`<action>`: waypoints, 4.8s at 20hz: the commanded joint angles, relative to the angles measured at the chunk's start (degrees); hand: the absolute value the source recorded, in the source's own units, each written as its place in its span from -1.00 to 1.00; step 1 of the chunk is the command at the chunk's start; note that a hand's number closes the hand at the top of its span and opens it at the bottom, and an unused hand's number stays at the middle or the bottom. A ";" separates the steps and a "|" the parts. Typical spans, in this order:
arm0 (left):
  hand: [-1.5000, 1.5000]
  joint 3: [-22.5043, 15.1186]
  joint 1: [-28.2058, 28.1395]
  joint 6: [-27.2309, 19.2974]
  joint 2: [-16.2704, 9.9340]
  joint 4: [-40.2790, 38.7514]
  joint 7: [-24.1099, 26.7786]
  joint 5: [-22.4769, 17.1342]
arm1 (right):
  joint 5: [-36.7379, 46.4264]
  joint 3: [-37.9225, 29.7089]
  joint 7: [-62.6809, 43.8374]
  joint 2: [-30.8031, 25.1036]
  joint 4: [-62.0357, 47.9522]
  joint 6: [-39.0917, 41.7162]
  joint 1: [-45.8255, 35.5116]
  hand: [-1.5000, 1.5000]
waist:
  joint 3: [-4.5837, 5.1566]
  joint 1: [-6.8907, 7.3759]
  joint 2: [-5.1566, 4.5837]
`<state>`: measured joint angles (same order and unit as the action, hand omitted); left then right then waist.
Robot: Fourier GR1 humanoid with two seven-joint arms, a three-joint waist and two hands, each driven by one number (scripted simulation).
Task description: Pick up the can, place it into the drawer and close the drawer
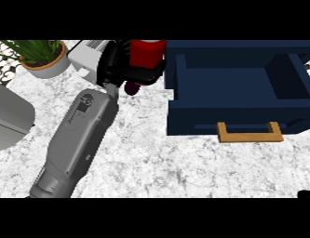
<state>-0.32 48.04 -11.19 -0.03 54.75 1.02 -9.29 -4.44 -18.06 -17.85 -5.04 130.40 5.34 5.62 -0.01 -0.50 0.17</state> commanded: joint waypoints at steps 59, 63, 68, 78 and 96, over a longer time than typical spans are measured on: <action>-1.00 -16.12 45.03 -26.45 0.03 -35.84 -0.69 -26.19 | 26.08 12.41 6.34 -12.93 -11.44 1.51 -16.74 -1.00 | -0.10 -3.60 -1.96; -1.00 -17.91 44.47 -27.61 0.03 -34.76 -0.65 -26.37 | 35.48 18.52 9.16 -12.12 -15.61 -1.30 -17.65 -1.00 | -0.08 -2.11 -1.20; -1.00 -17.71 45.27 -26.09 0.02 -38.04 0.26 -24.95 | 43.29 22.41 12.52 -12.32 -28.44 -4.27 -24.03 -1.00 | -0.09 -0.85 -1.49; -1.00 -15.43 47.26 -23.63 -1.89 -37.37 -3.20 -24.31 | 56.61 27.01 16.80 -9.45 -50.82 -12.97 -33.92 -1.00 | -0.04 1.07 -0.70; -1.00 -16.10 36.22 -21.23 -9.51 -27.20 -6.80 -21.53 | 65.99 17.90 20.15 -4.12 -94.24 -39.83 -58.45 -1.00 | -0.01 4.14 -0.72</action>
<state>-16.67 87.04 -32.58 -8.23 25.35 -5.22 -31.02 59.87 1.17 2.95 -10.06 42.58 -30.36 -47.33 -0.05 3.59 -0.49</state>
